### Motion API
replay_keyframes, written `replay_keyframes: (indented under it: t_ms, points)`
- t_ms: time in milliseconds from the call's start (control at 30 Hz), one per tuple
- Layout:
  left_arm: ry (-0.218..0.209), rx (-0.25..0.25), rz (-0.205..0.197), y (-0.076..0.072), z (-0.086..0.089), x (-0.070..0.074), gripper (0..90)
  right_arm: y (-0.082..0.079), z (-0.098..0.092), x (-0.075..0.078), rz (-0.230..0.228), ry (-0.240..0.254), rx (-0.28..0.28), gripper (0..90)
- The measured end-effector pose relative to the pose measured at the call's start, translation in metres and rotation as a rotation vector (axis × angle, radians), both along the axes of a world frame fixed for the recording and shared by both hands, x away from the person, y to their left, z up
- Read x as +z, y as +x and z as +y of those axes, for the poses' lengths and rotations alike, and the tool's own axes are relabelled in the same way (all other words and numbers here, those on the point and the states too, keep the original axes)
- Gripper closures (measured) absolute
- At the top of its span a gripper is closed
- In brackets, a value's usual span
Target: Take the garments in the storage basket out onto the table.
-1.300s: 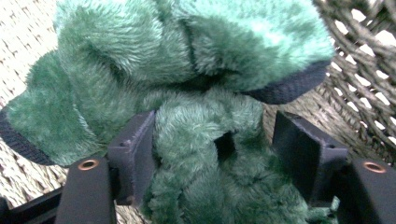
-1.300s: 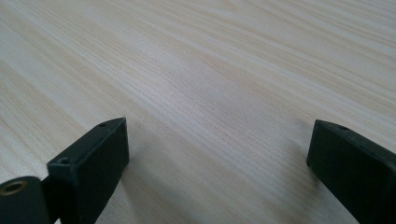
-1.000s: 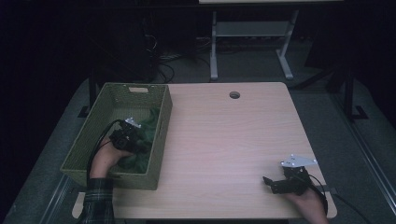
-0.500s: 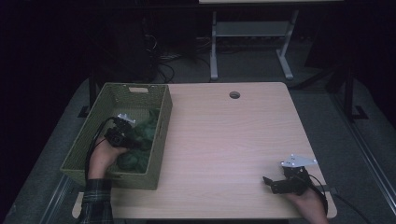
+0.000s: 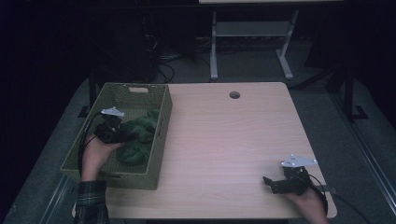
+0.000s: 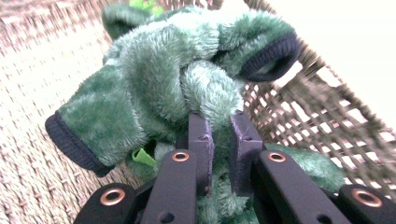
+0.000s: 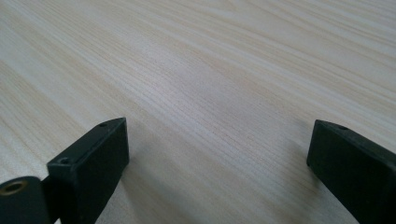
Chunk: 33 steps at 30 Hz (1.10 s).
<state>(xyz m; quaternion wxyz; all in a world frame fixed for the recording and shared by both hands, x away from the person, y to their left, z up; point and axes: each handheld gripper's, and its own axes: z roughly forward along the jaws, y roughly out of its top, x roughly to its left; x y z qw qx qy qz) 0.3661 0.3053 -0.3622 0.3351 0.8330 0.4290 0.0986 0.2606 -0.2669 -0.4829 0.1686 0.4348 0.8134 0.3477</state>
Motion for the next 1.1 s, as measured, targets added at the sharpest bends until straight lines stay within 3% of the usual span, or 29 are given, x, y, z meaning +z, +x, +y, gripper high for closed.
replay_keyframes:
  t_ms: [367, 633, 1100]
  points:
    - [-0.062, 0.000, -0.047, -0.003, 0.009, 0.019, 82.2, 0.000, 0.000, 0.000, 0.002, 0.002, -0.007, 6.1]
    - [-0.108, 0.005, -0.092, -0.004, 0.018, 0.045, 82.2, 0.000, 0.000, 0.000, 0.002, 0.002, -0.008, 6.1]
    - [-0.160, 0.006, -0.148, -0.006, 0.026, 0.076, 82.2, 0.000, 0.000, 0.000, 0.002, 0.002, -0.009, 6.2]
